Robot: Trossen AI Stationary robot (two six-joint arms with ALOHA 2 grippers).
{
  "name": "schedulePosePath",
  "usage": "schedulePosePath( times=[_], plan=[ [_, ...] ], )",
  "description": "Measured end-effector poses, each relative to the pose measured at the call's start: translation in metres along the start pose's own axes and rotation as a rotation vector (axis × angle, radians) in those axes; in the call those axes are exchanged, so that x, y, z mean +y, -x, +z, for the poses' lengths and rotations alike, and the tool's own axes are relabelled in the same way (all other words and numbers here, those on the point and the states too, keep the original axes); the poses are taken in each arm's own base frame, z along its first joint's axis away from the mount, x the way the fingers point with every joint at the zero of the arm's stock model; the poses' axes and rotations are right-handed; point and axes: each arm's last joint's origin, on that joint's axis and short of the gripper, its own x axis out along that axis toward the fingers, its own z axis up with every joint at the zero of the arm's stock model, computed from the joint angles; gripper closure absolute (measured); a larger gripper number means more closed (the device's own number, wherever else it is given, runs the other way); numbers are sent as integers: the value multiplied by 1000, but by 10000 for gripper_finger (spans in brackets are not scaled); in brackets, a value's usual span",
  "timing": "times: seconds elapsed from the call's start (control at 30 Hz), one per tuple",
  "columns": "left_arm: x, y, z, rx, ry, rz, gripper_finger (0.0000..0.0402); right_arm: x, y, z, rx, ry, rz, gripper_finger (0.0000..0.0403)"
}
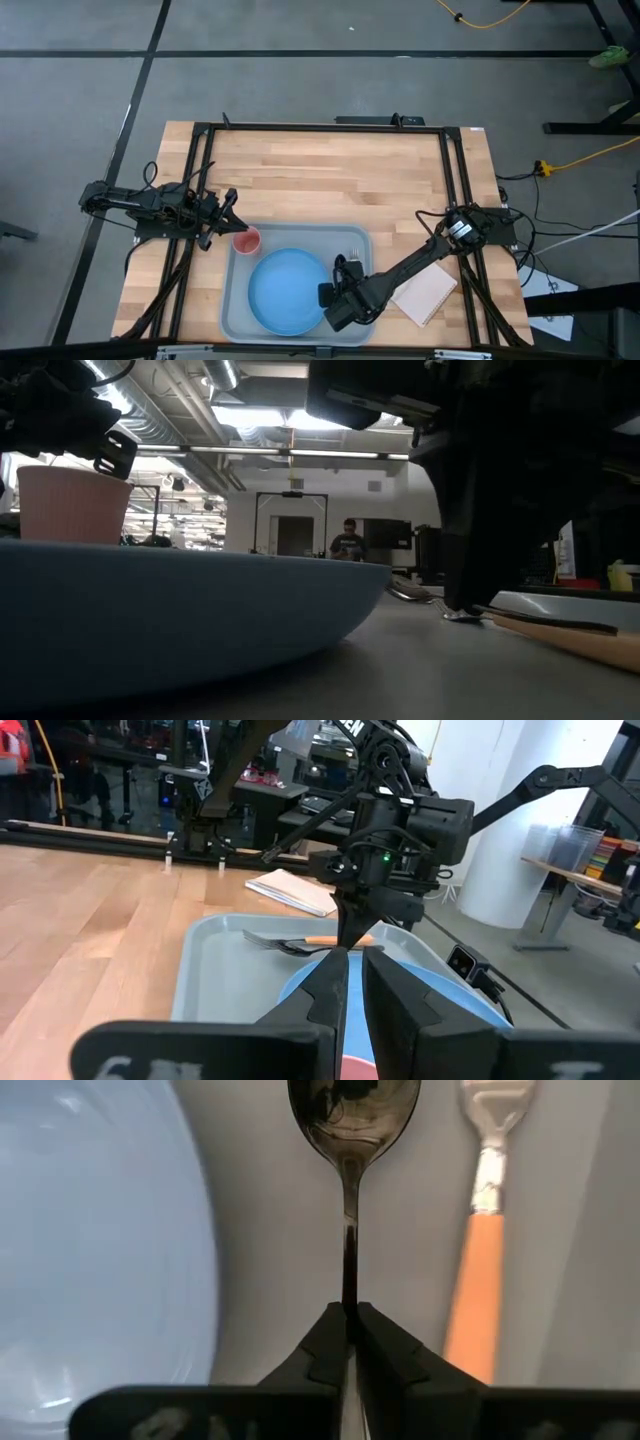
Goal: Pick and place plate/cup/fork/spoon on tray
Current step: Put the black spoon to the right of the blue plate on the gray serving tray
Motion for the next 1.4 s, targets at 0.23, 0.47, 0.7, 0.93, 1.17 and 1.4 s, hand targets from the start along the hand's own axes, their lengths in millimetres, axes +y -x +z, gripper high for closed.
schedulePosePath(
  times=[0.23,0.47,0.7,0.93,1.17,1.4],
  plan=[
    [0,0,0,0,0,0,374,4,0,-2,19,-12,36,382],
    [0,0,0,0,0,0,374,2,0,-1,11,-11,26,382],
    [0,0,0,0,0,0,374,0,0,1,-25,-5,8,382],
    [0,0,0,-1,0,1,374,-3,0,2,-26,-80,-25,381],
    [0,0,0,0,0,0,374,-3,0,3,-27,-73,-27,380],
    [0,0,0,0,0,1,374,-3,0,3,-27,-73,-26,379]
  ],
)
